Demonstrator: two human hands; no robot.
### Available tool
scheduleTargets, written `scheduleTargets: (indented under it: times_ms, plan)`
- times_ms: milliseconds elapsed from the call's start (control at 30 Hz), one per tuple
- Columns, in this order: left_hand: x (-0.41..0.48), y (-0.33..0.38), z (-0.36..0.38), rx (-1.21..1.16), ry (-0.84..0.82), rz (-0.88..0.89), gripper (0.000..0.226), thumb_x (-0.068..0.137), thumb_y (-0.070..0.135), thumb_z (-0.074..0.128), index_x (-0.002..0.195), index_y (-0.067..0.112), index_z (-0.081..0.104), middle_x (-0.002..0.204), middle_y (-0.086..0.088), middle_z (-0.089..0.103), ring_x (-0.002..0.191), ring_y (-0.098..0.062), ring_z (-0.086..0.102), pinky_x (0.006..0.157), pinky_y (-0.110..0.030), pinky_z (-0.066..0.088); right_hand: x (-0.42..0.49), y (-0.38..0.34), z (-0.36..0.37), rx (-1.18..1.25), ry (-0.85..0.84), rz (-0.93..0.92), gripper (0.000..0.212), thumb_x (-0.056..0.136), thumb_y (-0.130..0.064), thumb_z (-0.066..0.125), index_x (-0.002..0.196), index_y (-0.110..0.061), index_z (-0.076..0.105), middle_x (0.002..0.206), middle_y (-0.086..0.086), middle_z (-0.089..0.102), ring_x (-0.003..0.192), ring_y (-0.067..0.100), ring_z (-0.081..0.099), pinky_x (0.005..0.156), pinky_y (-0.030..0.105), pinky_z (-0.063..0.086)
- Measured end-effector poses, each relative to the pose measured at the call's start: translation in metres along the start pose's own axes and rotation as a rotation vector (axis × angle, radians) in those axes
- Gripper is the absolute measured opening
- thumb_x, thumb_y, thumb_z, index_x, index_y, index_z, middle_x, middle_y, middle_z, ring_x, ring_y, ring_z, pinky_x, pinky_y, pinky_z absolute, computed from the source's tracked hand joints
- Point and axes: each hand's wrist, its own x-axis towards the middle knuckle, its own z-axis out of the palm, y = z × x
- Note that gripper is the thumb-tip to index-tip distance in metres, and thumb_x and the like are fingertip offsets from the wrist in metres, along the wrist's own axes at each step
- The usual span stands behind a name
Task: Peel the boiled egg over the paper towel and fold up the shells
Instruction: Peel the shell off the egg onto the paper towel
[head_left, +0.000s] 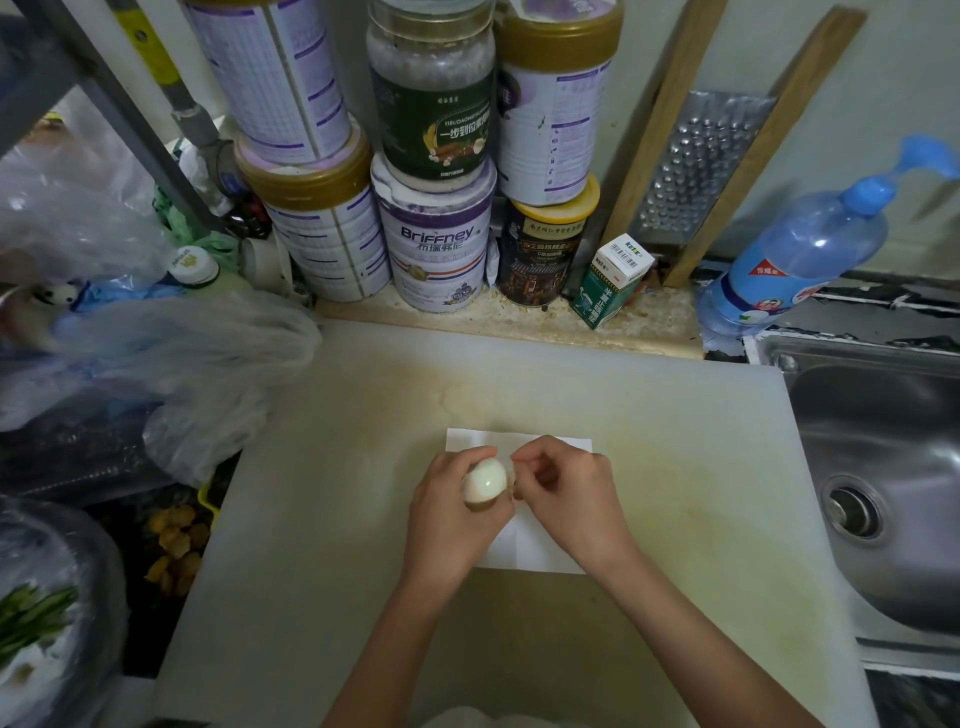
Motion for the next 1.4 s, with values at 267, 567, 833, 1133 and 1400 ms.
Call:
scheduleTargets:
  times_ms: [267, 567, 833, 1133, 1400]
  plan:
    - [-0.001, -0.001, -0.002, -0.079, -0.036, -0.033, 0.050, 0.070, 0.014, 0.074, 0.114, 0.032, 0.059, 0.106, 0.018, 0.060, 0.093, 0.005, 0.057, 0.073, -0.002, 0.040, 0.003, 0.004, -0.007, 0.591, 0.029, 0.333, 0.007, 0.086, -0.001, 0.062, 0.083, -0.004, 0.067, 0.059, 0.002, 0.070, 0.057, 0.014, 0.068, 0.062, 0.025, 0.057]
    - [0.001, -0.007, -0.009, -0.330, -0.037, -0.196, 0.033, 0.074, 0.009, 0.070, 0.093, 0.033, 0.058, 0.096, 0.010, 0.066, 0.087, 0.000, 0.062, 0.072, -0.015, 0.050, 0.003, 0.013, -0.008, 0.603, 0.075, 0.364, 0.005, 0.085, -0.001, 0.063, 0.081, -0.002, 0.067, 0.060, 0.008, 0.070, 0.055, 0.014, 0.068, 0.056, 0.019, 0.054]
    - [0.000, -0.011, -0.019, -0.757, -0.246, -0.299, 0.025, 0.087, -0.002, 0.060, 0.107, 0.011, 0.065, 0.112, -0.012, 0.065, 0.099, -0.018, 0.066, 0.084, -0.041, 0.056, -0.001, 0.027, 0.005, 0.158, 0.054, 0.273, 0.017, 0.082, -0.005, 0.063, 0.072, -0.017, 0.070, 0.065, -0.002, 0.070, 0.066, 0.017, 0.068, 0.073, 0.034, 0.056]
    - [-0.004, -0.013, -0.018, -0.725, -0.271, -0.228, 0.036, 0.072, 0.012, 0.073, 0.106, 0.018, 0.065, 0.107, -0.008, 0.067, 0.098, -0.017, 0.066, 0.081, -0.032, 0.056, -0.006, 0.011, -0.001, 0.053, -0.055, 0.070, 0.017, 0.091, -0.020, 0.058, 0.088, -0.014, 0.074, 0.087, -0.001, 0.075, 0.078, 0.013, 0.065, 0.077, 0.028, 0.052]
    - [-0.005, -0.001, -0.010, -0.383, -0.092, -0.073, 0.047, 0.072, 0.014, 0.079, 0.109, 0.033, 0.056, 0.107, 0.013, 0.062, 0.094, -0.001, 0.062, 0.073, -0.007, 0.045, -0.009, -0.013, -0.002, 0.142, -0.052, 0.121, 0.016, 0.074, -0.029, 0.076, 0.082, -0.017, 0.067, 0.075, -0.011, 0.068, 0.070, 0.002, 0.064, 0.068, 0.017, 0.052]
